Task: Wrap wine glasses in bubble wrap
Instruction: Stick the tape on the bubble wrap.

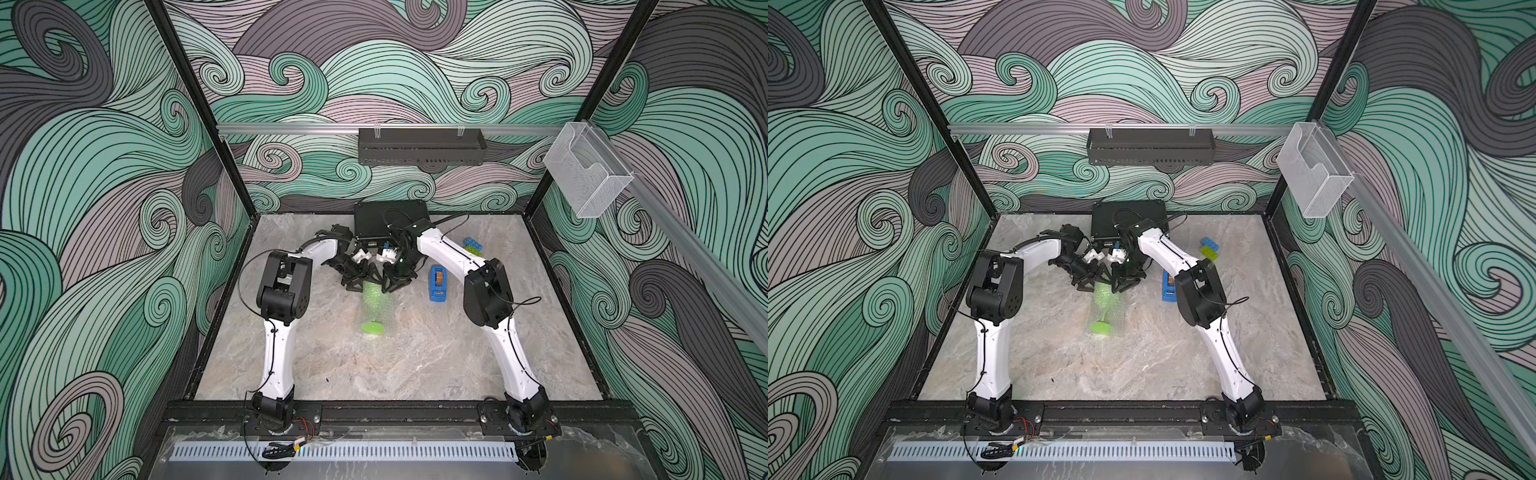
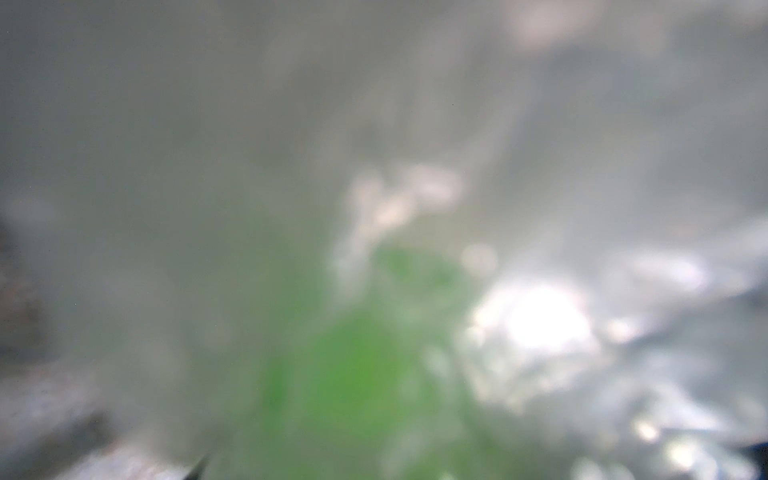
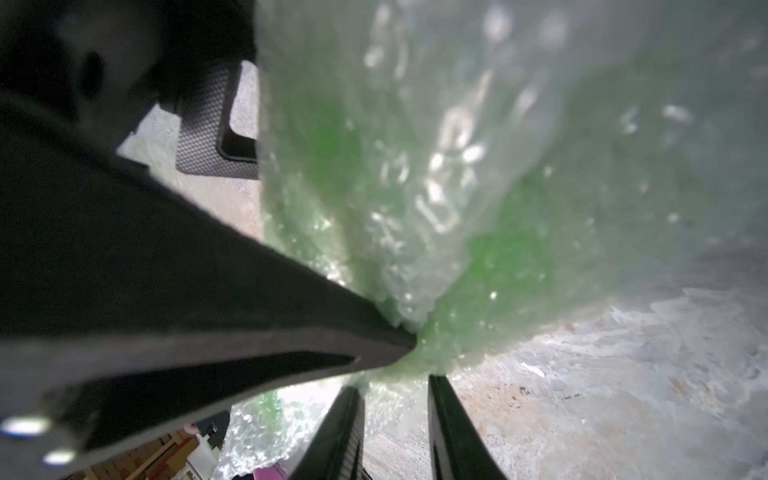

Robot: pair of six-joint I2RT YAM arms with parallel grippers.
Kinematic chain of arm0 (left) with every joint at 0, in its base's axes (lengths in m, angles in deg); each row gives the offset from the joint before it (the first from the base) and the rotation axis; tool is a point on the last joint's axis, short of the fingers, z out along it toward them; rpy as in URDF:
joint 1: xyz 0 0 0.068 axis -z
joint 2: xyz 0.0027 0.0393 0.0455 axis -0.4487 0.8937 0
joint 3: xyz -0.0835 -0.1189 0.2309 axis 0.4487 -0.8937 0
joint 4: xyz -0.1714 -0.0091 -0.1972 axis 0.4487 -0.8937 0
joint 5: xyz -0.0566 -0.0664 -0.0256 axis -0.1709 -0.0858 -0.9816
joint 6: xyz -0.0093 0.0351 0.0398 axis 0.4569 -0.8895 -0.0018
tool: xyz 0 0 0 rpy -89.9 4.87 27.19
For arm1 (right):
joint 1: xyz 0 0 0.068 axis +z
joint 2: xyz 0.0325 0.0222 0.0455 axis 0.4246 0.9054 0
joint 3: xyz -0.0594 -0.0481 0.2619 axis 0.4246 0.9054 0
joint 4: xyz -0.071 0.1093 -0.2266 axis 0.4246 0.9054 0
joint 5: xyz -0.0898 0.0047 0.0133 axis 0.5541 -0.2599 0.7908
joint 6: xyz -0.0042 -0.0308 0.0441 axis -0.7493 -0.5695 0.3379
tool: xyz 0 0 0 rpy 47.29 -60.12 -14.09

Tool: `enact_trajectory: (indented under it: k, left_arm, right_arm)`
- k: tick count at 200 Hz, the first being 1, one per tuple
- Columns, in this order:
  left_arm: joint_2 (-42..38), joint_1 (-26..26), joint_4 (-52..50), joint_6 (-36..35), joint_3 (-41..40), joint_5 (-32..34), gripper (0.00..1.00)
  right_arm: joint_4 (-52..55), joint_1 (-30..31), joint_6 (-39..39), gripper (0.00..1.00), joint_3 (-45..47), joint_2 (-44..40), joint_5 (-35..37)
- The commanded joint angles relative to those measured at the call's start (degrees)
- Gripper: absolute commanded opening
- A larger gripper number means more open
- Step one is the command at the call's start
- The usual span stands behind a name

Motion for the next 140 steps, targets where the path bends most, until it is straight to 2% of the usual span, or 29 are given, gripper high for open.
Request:
enact_trajectory:
  k: [1, 22, 48, 76, 96, 140]
  left_arm:
    - [3.6, 1.8, -3.1, -0.3, -2.6, 11.0, 0.72]
    - [3.6, 1.9, -3.1, -0.3, -2.6, 11.0, 0.72]
    - [3.6, 1.9, -3.2, -0.2, -2.6, 11.0, 0.72]
    - [3.6, 1.8, -3.1, -0.2, -2.6, 11.1, 0.72]
    - [3.7, 1.8, -3.2, -0.2, -2.6, 11.2, 0.72]
    - [3.5, 1.8, -3.0, -0.1, -2.9, 11.3, 0.72]
  right_arm:
    - [0.2, -0.1, 0.6, 0.34, 1.4, 0.9, 3.5]
    - [-0.3, -0.1, 0.3, 0.37, 4.8, -2.3, 4.4]
    - [-4.4, -0.3, 1.2, 0.36, 13.1, -10.4, 3.3]
    - [-10.3, -0.6, 4.9, 0.23, 20.1, -15.9, 0.0]
    - [-16.3, -0.5, 9.3, 0.07, 23.5, -16.3, -3.0]
    - [-23.6, -0.2, 14.5, 0.00, 23.8, -12.7, -5.8]
